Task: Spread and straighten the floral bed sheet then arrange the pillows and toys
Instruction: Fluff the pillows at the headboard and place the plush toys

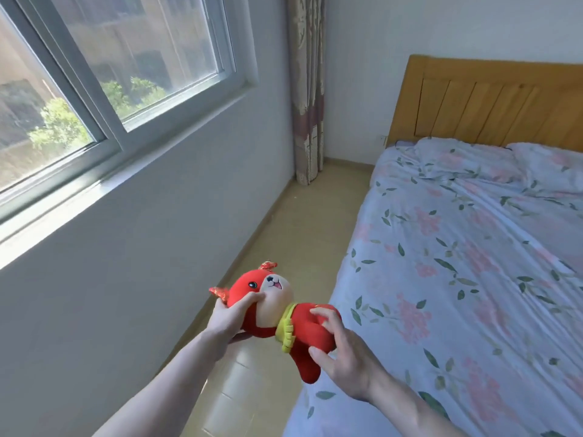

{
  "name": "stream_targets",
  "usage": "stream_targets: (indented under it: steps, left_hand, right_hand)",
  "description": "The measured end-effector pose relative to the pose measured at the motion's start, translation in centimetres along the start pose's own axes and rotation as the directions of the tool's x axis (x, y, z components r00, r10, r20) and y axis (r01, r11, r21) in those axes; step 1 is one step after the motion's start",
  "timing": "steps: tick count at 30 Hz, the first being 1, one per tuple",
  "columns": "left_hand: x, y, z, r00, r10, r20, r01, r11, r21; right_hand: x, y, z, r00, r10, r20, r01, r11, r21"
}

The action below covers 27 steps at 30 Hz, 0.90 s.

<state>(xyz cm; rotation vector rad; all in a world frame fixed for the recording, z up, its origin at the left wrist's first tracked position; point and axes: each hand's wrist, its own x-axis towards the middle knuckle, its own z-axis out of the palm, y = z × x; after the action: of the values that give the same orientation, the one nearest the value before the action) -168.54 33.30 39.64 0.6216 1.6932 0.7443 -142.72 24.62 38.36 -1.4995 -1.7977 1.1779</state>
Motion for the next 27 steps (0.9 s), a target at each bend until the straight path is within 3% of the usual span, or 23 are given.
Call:
stream_targets:
  steps: [6, 11, 16, 22, 27]
  left_hand:
    - [5.1, 6.1, 2.5, 0.971, 0.233, 0.062, -0.24, 0.957, 0.164]
    - [10.4, 11.6, 5.8, 0.884, 0.363, 0.293, -0.449, 0.832, 0.325]
    - [18.7, 18.1, 8.3, 0.788, 0.372, 0.491, -0.576, 0.727, 0.374]
    - [26.4, 23.3, 9.0, 0.751, 0.377, 0.542, -0.626, 0.667, 0.404]
    - [33.2, 30.0, 9.7, 0.723, 0.355, 0.593, -0.638, 0.674, 0.373]
  right_hand:
    - [4.3, 1.2, -1.8, 0.974, 0.224, 0.034, -0.219, 0.97, -0.104]
    - [8.4, 3.3, -4.4, 0.936, 0.347, -0.06, -0.352, 0.932, -0.091]
    - [17.5, 4.6, -7.0, 0.876, 0.44, -0.195, -0.462, 0.883, -0.082]
    - [28.2, 4.0, -10.0, 0.824, 0.513, -0.24, -0.544, 0.834, -0.087]
    - [36.5, 2.7, -12.7, 0.792, 0.537, -0.291, -0.577, 0.814, -0.07]
